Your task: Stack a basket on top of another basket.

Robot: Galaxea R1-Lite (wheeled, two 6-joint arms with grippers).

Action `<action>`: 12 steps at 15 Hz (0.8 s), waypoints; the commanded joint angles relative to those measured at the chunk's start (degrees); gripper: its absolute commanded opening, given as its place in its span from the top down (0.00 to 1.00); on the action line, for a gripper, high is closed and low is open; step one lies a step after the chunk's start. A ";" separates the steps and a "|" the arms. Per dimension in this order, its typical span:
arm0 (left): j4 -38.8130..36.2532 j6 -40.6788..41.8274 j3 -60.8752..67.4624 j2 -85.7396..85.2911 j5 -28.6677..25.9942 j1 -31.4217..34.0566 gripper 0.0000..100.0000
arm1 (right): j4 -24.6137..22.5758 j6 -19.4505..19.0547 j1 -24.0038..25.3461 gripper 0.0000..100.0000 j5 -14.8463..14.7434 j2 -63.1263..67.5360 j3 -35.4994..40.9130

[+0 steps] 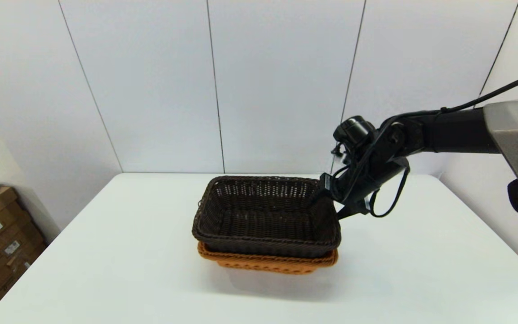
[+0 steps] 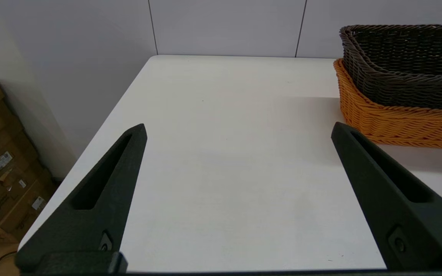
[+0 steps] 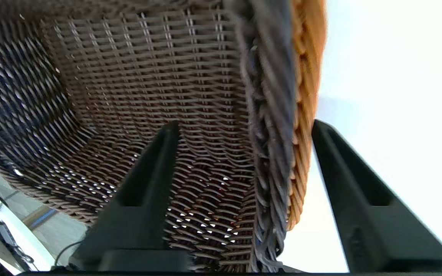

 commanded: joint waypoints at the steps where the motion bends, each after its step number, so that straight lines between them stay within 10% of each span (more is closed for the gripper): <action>1: -0.01 0.04 0.00 -0.01 0.05 -0.08 0.00 | 1.02 -0.04 -2.16 0.00 -0.36 -12.01 -1.17; 4: -0.01 0.04 0.00 -0.01 0.05 0.01 0.00 | 7.70 -0.74 -0.05 0.00 -2.82 -27.75 -0.81; 8: -0.01 -0.05 0.00 -0.01 0.05 0.01 0.00 | 15.35 -0.66 7.24 0.00 -18.29 -49.19 9.64; 12: -0.01 0.04 0.00 -0.01 0.05 0.01 0.00 | 21.85 -1.01 1.35 0.00 -20.05 -73.89 25.38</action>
